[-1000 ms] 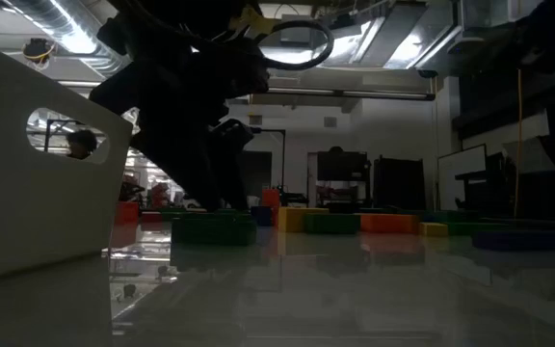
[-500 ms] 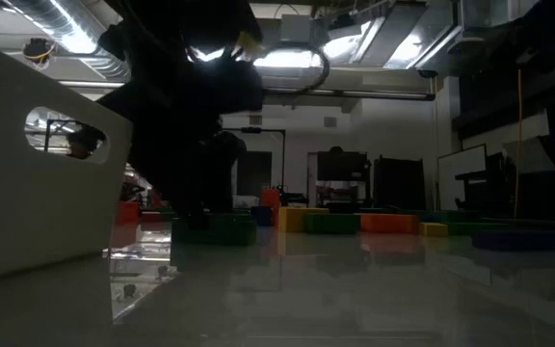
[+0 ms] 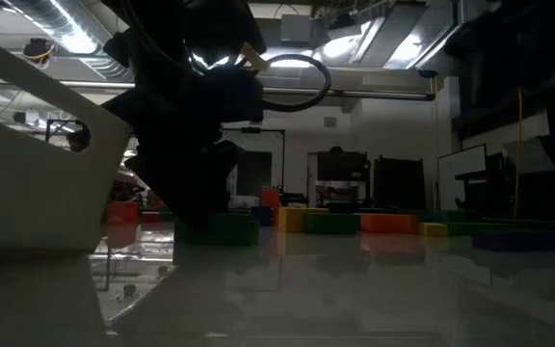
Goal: Sort blocks by size
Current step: Put the rectangular green game piece into the white bin
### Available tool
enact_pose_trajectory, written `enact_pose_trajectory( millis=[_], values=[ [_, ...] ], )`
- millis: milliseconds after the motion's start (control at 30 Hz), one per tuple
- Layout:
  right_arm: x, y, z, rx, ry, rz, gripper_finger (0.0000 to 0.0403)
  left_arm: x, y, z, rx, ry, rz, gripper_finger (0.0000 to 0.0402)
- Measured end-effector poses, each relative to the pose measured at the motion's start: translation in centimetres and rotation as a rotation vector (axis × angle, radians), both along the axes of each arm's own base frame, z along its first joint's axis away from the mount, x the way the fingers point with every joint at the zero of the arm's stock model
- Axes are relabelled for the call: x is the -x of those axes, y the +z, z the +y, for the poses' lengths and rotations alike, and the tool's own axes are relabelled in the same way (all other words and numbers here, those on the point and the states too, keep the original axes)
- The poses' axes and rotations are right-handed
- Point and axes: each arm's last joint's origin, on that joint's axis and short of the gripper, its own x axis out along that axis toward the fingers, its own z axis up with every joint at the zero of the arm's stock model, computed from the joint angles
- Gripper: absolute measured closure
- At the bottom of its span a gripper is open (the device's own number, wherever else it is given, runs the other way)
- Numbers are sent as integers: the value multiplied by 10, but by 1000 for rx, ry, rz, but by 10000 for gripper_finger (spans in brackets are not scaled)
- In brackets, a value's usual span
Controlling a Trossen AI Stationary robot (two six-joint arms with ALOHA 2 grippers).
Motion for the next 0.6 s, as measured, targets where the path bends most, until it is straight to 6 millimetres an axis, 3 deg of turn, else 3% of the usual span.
enact_pose_trajectory(
  millis=[233, 433, 600],
  values=[
    [-8, 0, -15, -38, -45, 21, 185, 0, 0, 0, 3, -1, 2, 274],
    [-9, 0, -17, 5, 15, 12, 185, 0, 3, -1, 15, 18, -8, 268],
    [-9, 0, -19, 100, 40, -20, 185, -2, 17, -1, 26, 32, -56, 266]
  ],
)
